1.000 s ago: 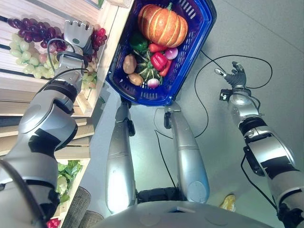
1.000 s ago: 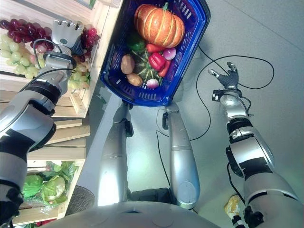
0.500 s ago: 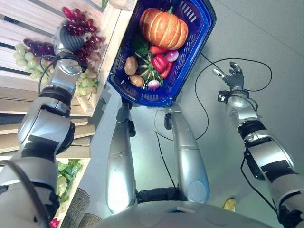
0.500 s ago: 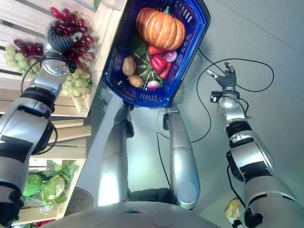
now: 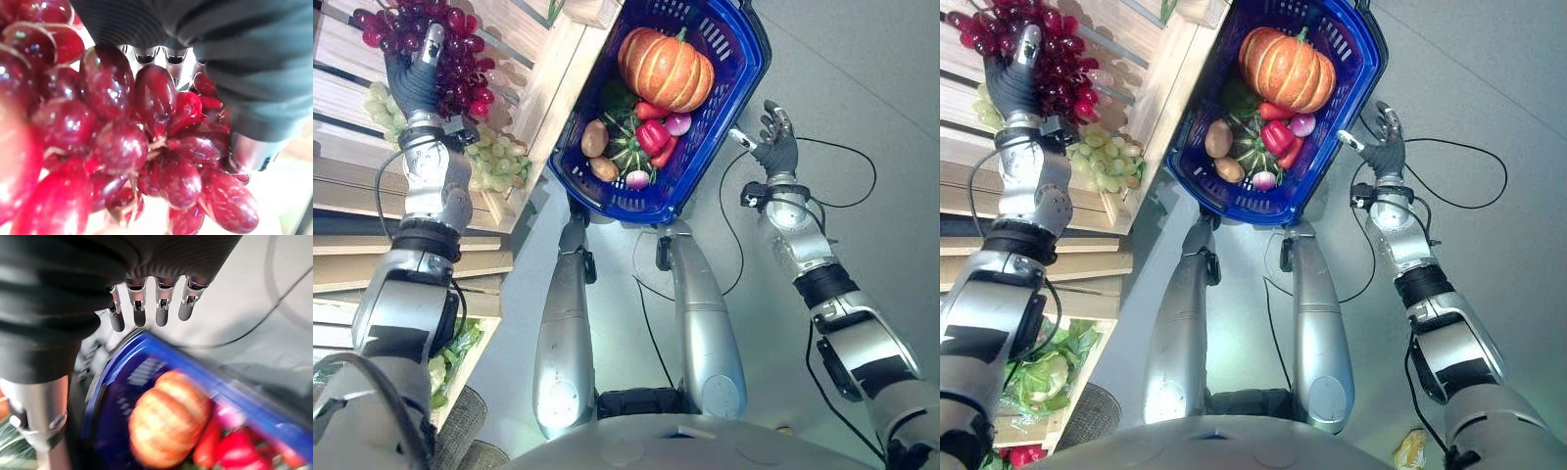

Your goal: Pick up fruits and vegetables into the basket

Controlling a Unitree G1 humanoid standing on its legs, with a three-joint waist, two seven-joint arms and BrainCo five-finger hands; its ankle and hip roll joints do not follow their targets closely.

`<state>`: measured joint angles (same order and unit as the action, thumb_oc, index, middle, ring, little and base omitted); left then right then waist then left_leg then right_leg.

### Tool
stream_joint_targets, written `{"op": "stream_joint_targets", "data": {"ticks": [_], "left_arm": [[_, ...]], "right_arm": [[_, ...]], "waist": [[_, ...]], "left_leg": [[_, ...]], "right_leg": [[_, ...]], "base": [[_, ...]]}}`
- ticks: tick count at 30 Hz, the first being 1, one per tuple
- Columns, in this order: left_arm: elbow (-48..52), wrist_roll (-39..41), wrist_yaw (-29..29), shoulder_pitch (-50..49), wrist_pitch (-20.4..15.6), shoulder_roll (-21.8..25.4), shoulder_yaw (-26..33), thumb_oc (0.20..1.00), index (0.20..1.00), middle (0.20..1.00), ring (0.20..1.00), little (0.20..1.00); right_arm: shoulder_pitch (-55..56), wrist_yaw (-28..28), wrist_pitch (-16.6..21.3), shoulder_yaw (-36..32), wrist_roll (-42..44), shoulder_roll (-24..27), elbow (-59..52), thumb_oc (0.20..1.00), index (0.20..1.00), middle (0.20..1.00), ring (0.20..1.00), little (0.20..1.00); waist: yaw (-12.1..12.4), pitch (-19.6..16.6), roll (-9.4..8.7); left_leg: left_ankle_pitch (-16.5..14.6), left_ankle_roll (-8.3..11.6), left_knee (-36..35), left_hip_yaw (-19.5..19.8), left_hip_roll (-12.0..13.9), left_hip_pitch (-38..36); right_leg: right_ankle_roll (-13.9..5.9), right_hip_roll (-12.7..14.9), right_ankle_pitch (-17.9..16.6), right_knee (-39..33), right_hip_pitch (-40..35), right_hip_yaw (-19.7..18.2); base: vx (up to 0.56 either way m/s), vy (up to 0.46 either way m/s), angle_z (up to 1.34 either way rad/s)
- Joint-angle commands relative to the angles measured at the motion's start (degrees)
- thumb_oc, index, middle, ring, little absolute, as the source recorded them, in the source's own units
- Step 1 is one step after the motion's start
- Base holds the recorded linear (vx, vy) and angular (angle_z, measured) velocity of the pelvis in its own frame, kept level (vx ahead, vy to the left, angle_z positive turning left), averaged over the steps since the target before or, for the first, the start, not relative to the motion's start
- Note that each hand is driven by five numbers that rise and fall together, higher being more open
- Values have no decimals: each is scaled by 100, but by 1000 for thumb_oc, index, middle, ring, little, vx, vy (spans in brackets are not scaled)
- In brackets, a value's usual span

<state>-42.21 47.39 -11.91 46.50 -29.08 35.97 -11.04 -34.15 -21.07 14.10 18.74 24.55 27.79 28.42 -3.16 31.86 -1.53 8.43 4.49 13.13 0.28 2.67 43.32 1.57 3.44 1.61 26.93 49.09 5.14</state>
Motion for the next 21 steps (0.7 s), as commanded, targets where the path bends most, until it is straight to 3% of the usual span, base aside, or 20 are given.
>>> {"op": "stream_joint_targets", "data": {"ticks": [1,7,21], "left_arm": [[835,203,543,-259,-911,-391,564,200,200,200,200,200],[1873,-131,1085,-533,-1050,-933,564,200,200,200,200,200],[3951,196,2294,-786,-159,-1232,-50,200,200,200,200,200]], "right_arm": [[469,79,422,-219,-758,-79,-974,1000,1000,1000,1000,1000],[432,405,321,-178,-1383,-246,-1908,1000,1000,1000,1000,1000],[-36,1059,-282,273,-1392,-258,-3078,1000,1000,1000,1000,1000]], "waist": [[-33,-207,155],[18,-207,233],[118,-207,313]], "left_leg": [[-819,-59,579,-26,-223,-151],[-803,-92,500,-62,-271,-245],[-728,-132,378,-170,-313,-431]], "right_leg": [[-557,70,-8,-547,-582,28],[-574,110,-7,-591,-687,47],[-545,214,-93,-757,-941,118]], "base": [[0,0,0],[0,0,0],[0,0,0]]}}
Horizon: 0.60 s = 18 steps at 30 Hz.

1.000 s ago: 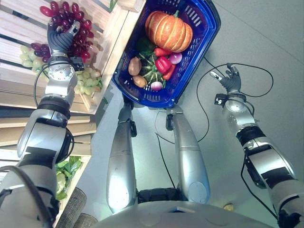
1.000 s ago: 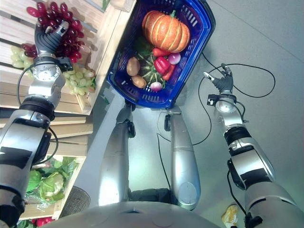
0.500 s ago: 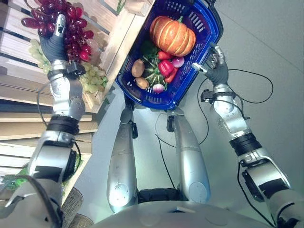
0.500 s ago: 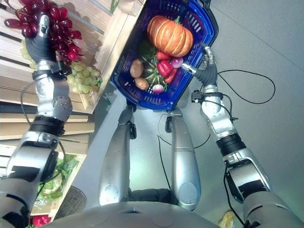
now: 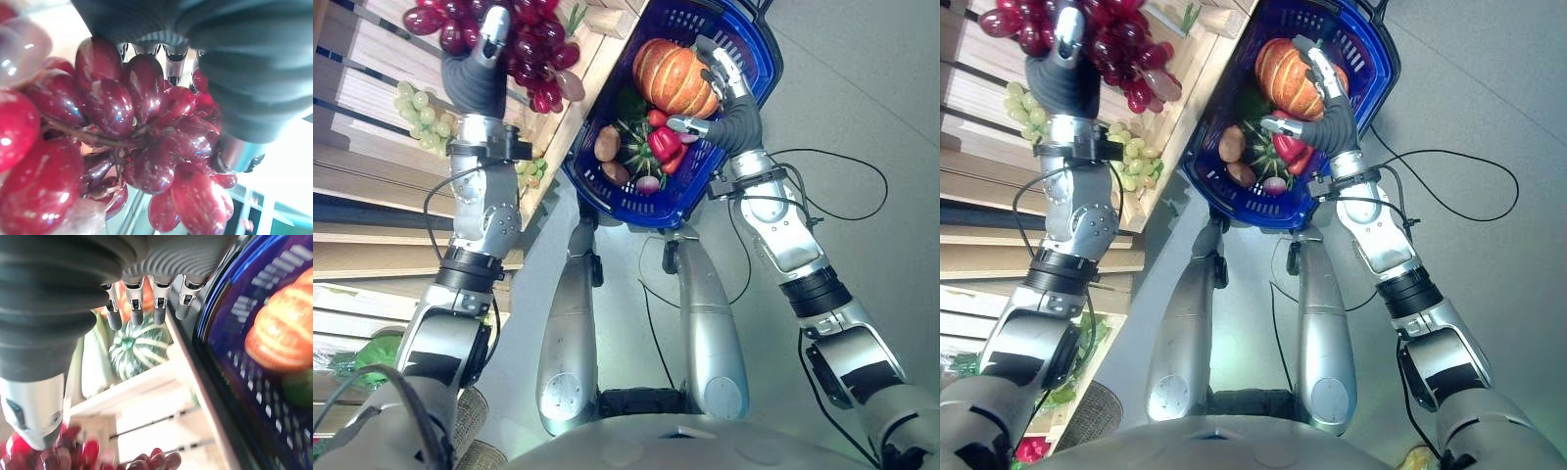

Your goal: Pick up fruits and vegetables into the basket

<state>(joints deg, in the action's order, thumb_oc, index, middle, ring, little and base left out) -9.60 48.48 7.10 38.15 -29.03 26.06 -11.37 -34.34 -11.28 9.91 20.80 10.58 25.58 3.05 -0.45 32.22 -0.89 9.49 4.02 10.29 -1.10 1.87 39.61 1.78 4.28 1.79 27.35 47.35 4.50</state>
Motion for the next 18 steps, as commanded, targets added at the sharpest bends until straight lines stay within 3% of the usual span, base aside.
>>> {"op": "stream_joint_targets", "data": {"ticks": [1,10,18], "left_arm": [[772,67,465,66,-114,-262,-58,200,200,200,200,200],[1367,-119,817,229,421,-307,-524,200,200,200,200,200],[1600,-146,1152,384,610,-379,-898,200,200,200,200,200]], "right_arm": [[-47,90,138,98,44,-51,-537,1000,1000,1000,1000,1000],[-223,195,-36,321,427,-135,-708,1000,1000,1000,1000,1000],[-356,444,-271,540,1077,-242,-764,1000,1000,1000,1000,1000]], "waist": [[-146,-242,245],[-129,-242,221],[-129,-242,196]], "left_leg": [[-831,-89,656,-38,-232,-73],[-785,-118,594,-47,-237,-140],[-744,-144,553,-49,-247,-150]], "right_leg": [[-564,135,-119,-808,-782,193],[-559,136,-198,-892,-862,231],[-551,120,-257,-941,-869,246]], "base": [[0,0,0],[-1,-7,0],[0,0,0]]}}
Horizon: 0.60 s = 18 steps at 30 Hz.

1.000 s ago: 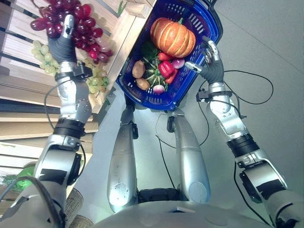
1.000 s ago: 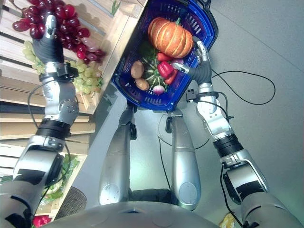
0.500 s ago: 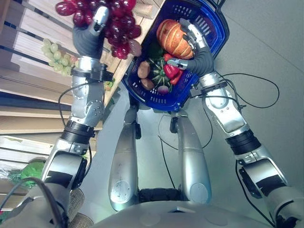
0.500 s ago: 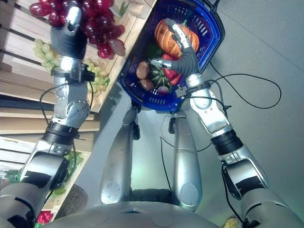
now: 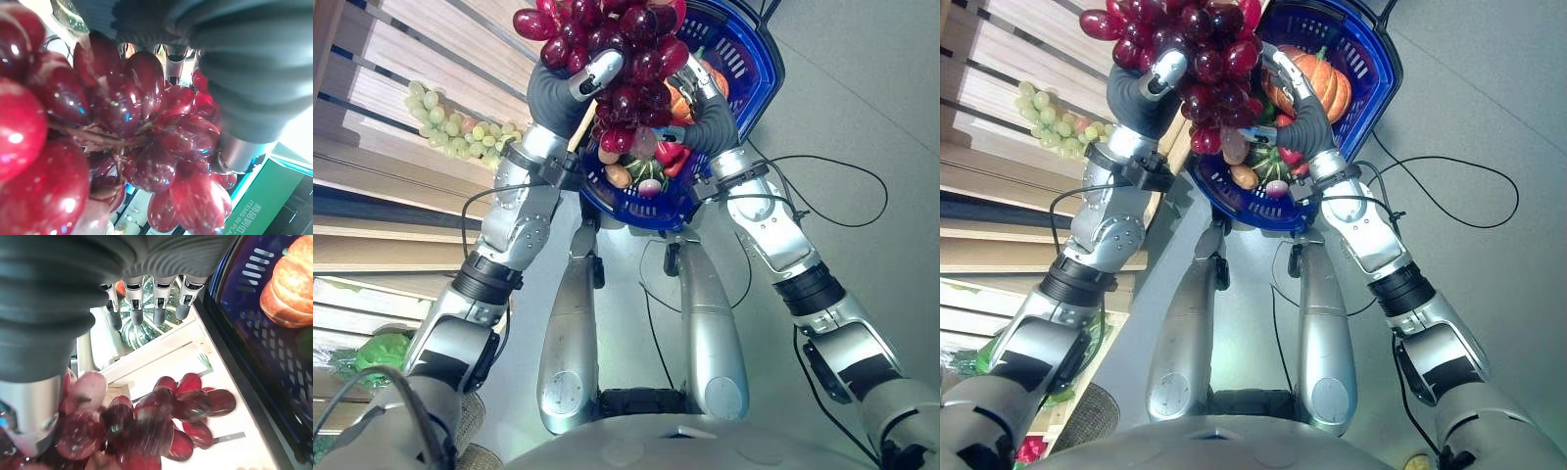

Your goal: Pick up fruits and vegetables into the basket

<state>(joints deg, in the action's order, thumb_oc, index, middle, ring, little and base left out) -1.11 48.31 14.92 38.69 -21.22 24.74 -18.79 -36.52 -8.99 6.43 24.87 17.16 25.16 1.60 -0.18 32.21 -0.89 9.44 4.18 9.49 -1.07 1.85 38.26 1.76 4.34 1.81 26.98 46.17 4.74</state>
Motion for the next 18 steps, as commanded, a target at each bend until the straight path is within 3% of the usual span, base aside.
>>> {"op": "stream_joint_targets", "data": {"ticks": [1,7,18], "left_arm": [[766,-192,397,347,-168,-258,-197,200,200,200,200,200],[891,-246,531,465,-119,-267,-415,200,200,200,200,200],[1022,-269,1047,611,55,-321,-750,200,200,200,200,200]], "right_arm": [[-147,251,65,159,491,-215,-617,1000,1000,1000,1000,1000],[-211,620,-245,343,950,-209,-700,1000,1000,1000,1000,1000],[-344,1090,-386,624,1556,-287,-759,1000,1000,1000,1000,1000]], "waist": [[-154,-242,192],[-152,-242,163],[-136,-242,122]], "left_leg": [[-733,-161,630,-50,-245,-9],[-686,-168,577,-40,-252,1],[-653,-184,575,-21,-257,37]], "right_leg": [[-548,114,-265,-911,-749,227],[-550,97,-306,-951,-741,247],[-555,74,-349,-942,-704,285]], "base": [[0,0,0],[1,-6,0],[1,-7,0]]}}
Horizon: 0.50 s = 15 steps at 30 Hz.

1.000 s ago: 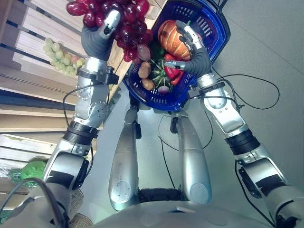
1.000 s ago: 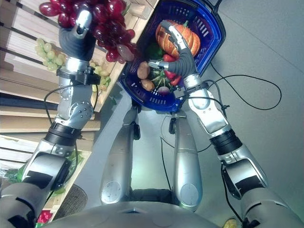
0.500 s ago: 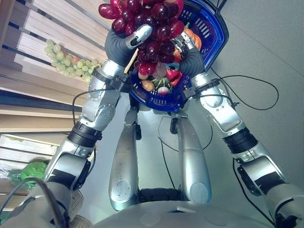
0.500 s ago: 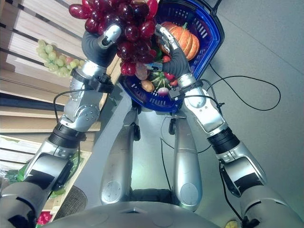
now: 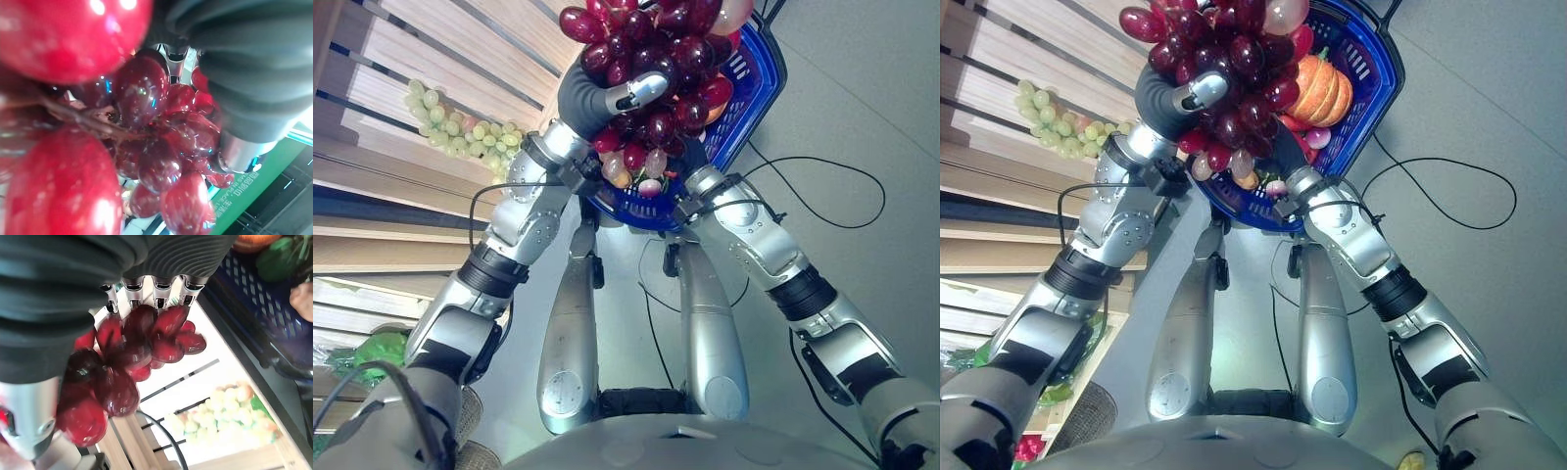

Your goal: Pick up fruits and vegetables into the basket

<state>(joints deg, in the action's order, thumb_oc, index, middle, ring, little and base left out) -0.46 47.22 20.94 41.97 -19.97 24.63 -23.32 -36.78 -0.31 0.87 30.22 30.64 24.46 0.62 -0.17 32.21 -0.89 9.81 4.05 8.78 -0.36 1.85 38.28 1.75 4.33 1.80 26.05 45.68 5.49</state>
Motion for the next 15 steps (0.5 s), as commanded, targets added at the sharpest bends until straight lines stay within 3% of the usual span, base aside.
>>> {"op": "stream_joint_targets", "data": {"ticks": [1,8,9,10,11,15], "left_arm": [[974,-153,491,300,-51,-279,-326,200,200,200,200,200],[1022,-128,483,347,23,-267,-422,200,200,200,200,200],[1013,-119,488,351,34,-262,-420,200,200,200,200,200],[1008,-109,499,347,33,-251,-428,200,200,200,200,200],[1023,-125,501,336,37,-252,-427,200,200,200,200,200],[1004,-119,524,302,-39,-262,-409,200,200,200,200,200]], "right_arm": [[-327,240,155,81,236,-209,-678,1000,1000,1000,1000,1000],[-396,277,271,133,421,-183,-713,1000,1000,1000,1000,1000],[-399,269,312,124,422,-183,-705,909,909,909,909,909],[-398,226,340,115,417,-184,-715,507,507,507,507,507],[-393,164,387,102,409,-178,-732,200,200,200,200,200],[-348,-10,458,28,357,-192,-700,200,200,200,200,200]], "waist": [[-137,-242,119],[-140,-242,113],[-141,-242,112],[-140,-242,110],[-140,-242,109],[-147,-242,118]], "left_leg": [[-687,-168,651,-83,-259,42],[-677,-172,642,-78,-264,63],[-676,-175,630,-84,-263,61],[-670,-174,623,-81,-266,58],[-666,-173,610,-82,-265,54],[-661,-174,606,-85,-267,55]], "right_leg": [[-553,78,-356,-854,-656,217],[-558,65,-373,-867,-638,222],[-558,60,-375,-875,-639,225],[-559,60,-379,-884,-644,227],[-560,63,-383,-900,-651,231],[-556,65,-389,-903,-647,233]], "base": [[0,0,0],[0,0,0],[0,0,0],[0,0,0],[0,0,0],[0,0,0]]}}
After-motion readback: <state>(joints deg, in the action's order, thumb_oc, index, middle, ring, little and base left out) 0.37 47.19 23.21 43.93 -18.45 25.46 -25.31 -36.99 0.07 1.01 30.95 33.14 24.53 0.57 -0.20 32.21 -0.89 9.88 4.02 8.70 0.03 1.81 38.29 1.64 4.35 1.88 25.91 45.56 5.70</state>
